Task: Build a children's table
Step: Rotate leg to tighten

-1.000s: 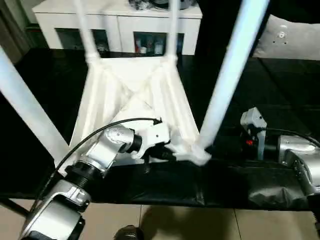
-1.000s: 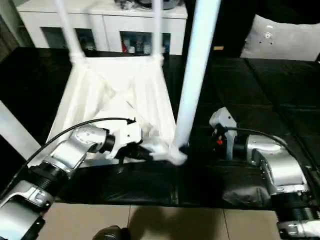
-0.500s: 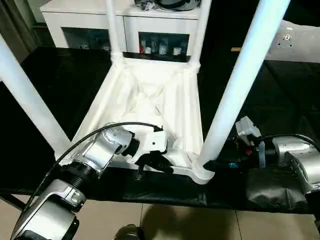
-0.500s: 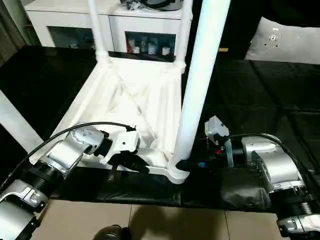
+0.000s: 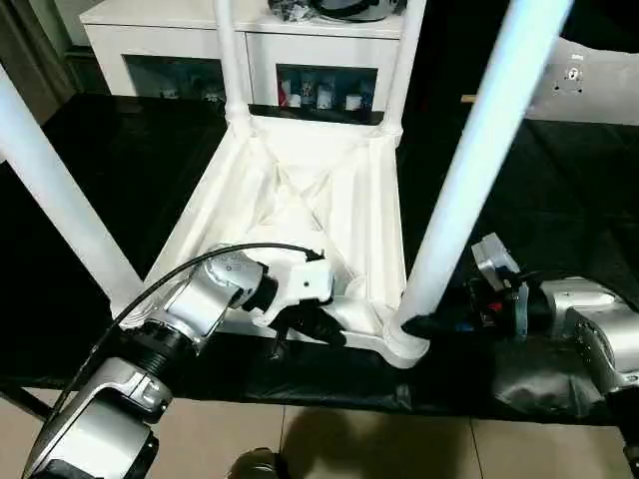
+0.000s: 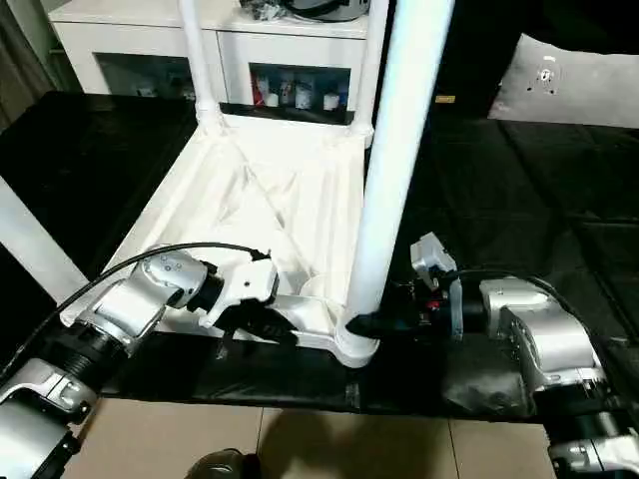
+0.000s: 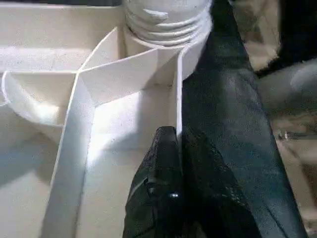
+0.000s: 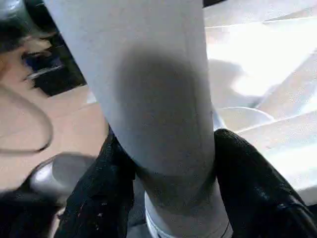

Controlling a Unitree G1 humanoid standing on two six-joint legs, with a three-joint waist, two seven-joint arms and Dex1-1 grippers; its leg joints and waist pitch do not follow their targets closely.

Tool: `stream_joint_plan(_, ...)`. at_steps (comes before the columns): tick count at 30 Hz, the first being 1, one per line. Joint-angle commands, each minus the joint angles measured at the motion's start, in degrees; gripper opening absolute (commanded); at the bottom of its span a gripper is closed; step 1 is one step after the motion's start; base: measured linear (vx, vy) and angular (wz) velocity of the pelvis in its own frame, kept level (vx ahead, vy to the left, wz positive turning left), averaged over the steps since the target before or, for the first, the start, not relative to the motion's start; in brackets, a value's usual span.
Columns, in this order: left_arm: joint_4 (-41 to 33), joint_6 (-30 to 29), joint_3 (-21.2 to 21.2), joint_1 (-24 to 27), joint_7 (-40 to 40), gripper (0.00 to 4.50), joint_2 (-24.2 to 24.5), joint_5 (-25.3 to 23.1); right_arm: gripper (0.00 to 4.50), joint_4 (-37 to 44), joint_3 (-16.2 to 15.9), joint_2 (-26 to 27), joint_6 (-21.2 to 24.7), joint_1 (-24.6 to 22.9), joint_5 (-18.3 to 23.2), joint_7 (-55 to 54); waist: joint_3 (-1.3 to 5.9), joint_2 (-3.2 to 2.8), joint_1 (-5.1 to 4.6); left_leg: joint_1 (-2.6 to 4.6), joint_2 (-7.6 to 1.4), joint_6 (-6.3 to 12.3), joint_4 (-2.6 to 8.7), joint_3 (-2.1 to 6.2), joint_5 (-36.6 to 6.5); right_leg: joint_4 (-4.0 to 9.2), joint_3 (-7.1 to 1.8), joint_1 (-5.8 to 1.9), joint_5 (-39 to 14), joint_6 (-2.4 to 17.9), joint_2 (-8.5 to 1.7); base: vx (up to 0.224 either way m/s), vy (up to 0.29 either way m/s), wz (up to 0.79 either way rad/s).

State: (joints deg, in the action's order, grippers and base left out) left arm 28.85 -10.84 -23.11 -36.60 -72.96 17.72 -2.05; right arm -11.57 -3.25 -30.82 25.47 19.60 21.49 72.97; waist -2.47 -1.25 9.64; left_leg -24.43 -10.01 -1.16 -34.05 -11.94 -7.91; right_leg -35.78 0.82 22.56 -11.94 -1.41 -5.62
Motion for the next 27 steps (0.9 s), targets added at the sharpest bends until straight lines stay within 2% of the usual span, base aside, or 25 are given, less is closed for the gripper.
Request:
stream_joint_plan(1, -0.88, -3.18, 1.91, -2.17, 8.4, 0.0, -4.95, 0.9, 2.05, 0.96, -1.7, 4.61, 2.21, 0.8, -2.3, -9.8, 3.41, 1.02, -0.75, 2.96, -3.16, 0.1, 4.42, 1.8, -18.67, 4.62, -0.86, -0.73, -13.45, 13.32, -3.21, 0.0, 0.0, 0.0)
stream_joint_plan(2, -0.44, -4.06, 2.25, -2.28, 10.58, 0.0, -5.82, 0.44, 2.04, 0.45, -1.4, 6.1, 2.93, 1.28, -3.57, -13.6, 3.37, 1.09, -0.98, 3.08, -3.08, -1.05, 4.5, 2.0, -20.3, 5.04, -0.95, -0.68, -17.81, 11.86, -3.49, 0.0, 0.0, 0.0)
stream_joint_plan(3, -0.15, -4.66, 2.48, -2.36, 12.07, 0.0, -6.41, 0.1, 2.03, 0.16, -1.17, 7.1, 3.6, 1.61, -4.4, -16.21, 3.23, 1.11, -1.41, 2.97, -3.05, -1.49, 4.66, 2.06, -20.91, 5.15, -0.99, -0.68, -19.36, 11.23, -3.47, 0.0, 0.0, 0.0)
stream_joint_plan(4, 0.23, -5.71, 2.87, -2.5, 14.15, 0.0, -7.42, -0.17, 2.0, -0.51, -0.63, 8.73, 4.56, 2.2, -5.52, -20.17, 2.99, 1.02, -2.22, 2.47, -2.88, -2.39, 5.06, 2.43, -21.53, 5.19, -0.77, -0.99, -21.42, 9.89, -3.33, 0.0, 0.0, 0.0)
stream_joint_plan(5, 0.4, -6.46, 3.15, -2.58, 15.36, 0.0, -8.06, -0.33, 2.0, -0.8, -0.28, 9.7, 5.27, 2.53, -6.13, -22.65, 3.09, 1.07, -2.45, 2.39, -2.85, -2.78, 5.17, 2.5, -21.46, 5.19, -0.71, -1.11, -21.66, 9.32, -3.29, 0.0, 0.0, 0.0)
stream_joint_plan(6, 0.41, -6.55, 3.18, -2.59, 15.49, 0.0, -8.14, -0.34, 1.99, -0.83, -0.23, 9.82, 5.37, 2.57, -6.18, -22.93, 3.2, 1.2, -3.07, 2.48, -2.74, -3.2, 5.22, 2.55, -21.87, 5.25, -0.63, -1.02, -21.69, 8.87, -3.23, 0.0, 0.0, 0.0)
stream_joint_plan(7, 0.44, -7.07, 3.37, -2.61, 16.28, 0.0, -8.62, -0.41, 1.98, -0.96, 0.08, 10.51, 5.94, 2.77, -6.43, -24.58, 3.18, 1.14, -3.46, 2.72, -2.73, -2.91, 5.06, 2.41, -22.43, 5.55, -0.78, -0.74, -21.46, 8.63, -3.19, 0.0, 0.0, 0.0)
stream_joint_plan(8, 1.81, -9.42, 4.83, -3.45, 22.57, 0.0, -11.61, -1.16, 1.97, -2.88, 2.47, 14.53, 8.17, 4.57, -8.06, -34.37, 3.11, 0.92, -3.88, 2.81, -2.66, -2.5, 4.97, 2.23, -22.26, 5.6, -0.94, -0.47, -20.02, 8.98, -2.9, 0.0, 0.0, 0.0)
stream_joint_plan(10, 2.71, -10.43, 5.77, -4.0, 26.37, 0.0, -13.82, -1.38, 1.96, -3.5, 3.57, 17.5, 8.22, 5.49, -9.69, -40.91, 3.12, 0.9, -4.5, 2.87, -2.4, -2.82, 4.89, 2.24, -22.55, 5.72, -0.8, -0.28, -20.17, 9.41, -2.83, 0.0, 0.0, 0.0)
stream_joint_plan(12, 2.9, -10.3, 5.68, -4.15, 27.5, 0.0, -14.63, -1.84, 1.96, -3.54, 3.57, 18.58, 6.49, 5.65, -10.56, -42.75, 3.17, 0.91, -4.54, 2.8, -2.5, -2.57, 4.99, 2.32, -22.04, 5.96, -0.84, -0.45, -19.92, 8.6, -2.87, 0.0, 0.0, 0.0)
stream_joint_plan(13, 2.93, -9.83, 5.27, -4.17, 27.65, 0.0, -14.82, -2.39, 2.51, -3.23, 3.44, 18.98, 4.18, 5.38, -9.43, -40.77, 3.3, 0.92, -4.46, 2.75, -2.57, -1.96, 4.96, 2.25, -21.44, 5.9, -0.87, -0.63, -18.07, 8.4, -2.83, 0.0, 0.0, 0.0)
stream_joint_plan(15, 2.75, -9.7, 5.15, -4.11, 27.48, 0.0, -14.86, -2.54, 2.65, -2.76, 3.59, 19.29, 3.94, 5.2, -9.34, -40.8, 3.29, 0.78, -4.49, 2.62, -2.6, -1.1, 5.02, 2.17, -20.18, 5.67, -0.85, -0.73, -14.57, 8.74, -2.48, 0.0, 0.0, 0.0)
stream_joint_plan(17, 1.72, -9.25, 4.53, -3.48, 26.26, 0.0, -14.1, -2.61, 2.71, -0.86, 3.95, 19.19, 4.21, 4.38, -7.95, -39.13, 3.59, 0.71, -4.4, 2.57, -2.6, 0.14, 4.95, 2.0, -17.62, 5.36, -0.73, -1.07, -9.69, 9.79, -2.38, 0.0, 0.0, 0.0)
stream_joint_plan(20, 1.08, -9.0, 4.29, -2.98, 25.7, 0.0, -13.26, -2.68, 3.08, 0.4, 3.61, 18.04, 3.74, 3.66, -7.75, -37.25, 3.65, 0.66, -4.23, 2.55, -2.66, 1.69, 4.72, 1.84, -14.86, 5.07, -0.71, -1.21, -5.14, 10.96, -2.35, 0.0, 0.0, 0.0)
stream_joint_plan(21, 1.12, -8.43, 4.24, -2.9, 25.23, 0.0, -12.82, -2.64, 3.19, 1.01, 3.66, 17.21, 3.3, 3.29, -7.72, -36.07, 3.66, 0.69, -4.23, 2.52, -2.64, 1.95, 4.65, 1.81, -14.61, 5.03, -0.73, -1.25, -4.66, 11.18, -2.35, 0.0, 0.0, 0.0)
stream_joint_plan(24, 1.24, -6.74, 3.79, -2.81, 23.56, 0.0, -11.8, -2.49, 3.45, 1.62, 3.56, 15.15, 2.27, 2.73, -7.26, -33.51, 3.43, 0.69, -4.02, 2.59, -2.73, 2.12, 4.75, 1.78, -15.98, 5.4, -0.8, -1.24, -7.59, 11.17, -2.61, 0.0, 0.0, 0.0)
stream_joint_plan(26, 0.63, -3.21, 2.52, -2.24, 17.83, 0.0, -8.91, -2.02, 3.58, 1.77, 3.77, 10.3, 0.64, 2.2, -6.22, -26.9, 3.4, 0.69, -3.8, 2.65, -2.78, 1.62, 4.81, 1.89, -17.01, 5.66, -0.78, -1.33, -9.84, 10.52, -2.65, 0.0, 0.0, 0.0)
stream_joint_plan(27, 0.58, -2.87, 2.42, -2.19, 17.33, 0.0, -8.66, -1.97, 3.65, 1.8, 3.82, 9.94, 0.53, 2.15, -6.16, -26.38, 3.34, 0.8, -3.8, 2.66, -2.84, 1.65, 4.86, 1.87, -17.37, 5.7, -0.82, -1.41, -10.27, 10.36, -2.65, 0.0, 0.0, 0.0)
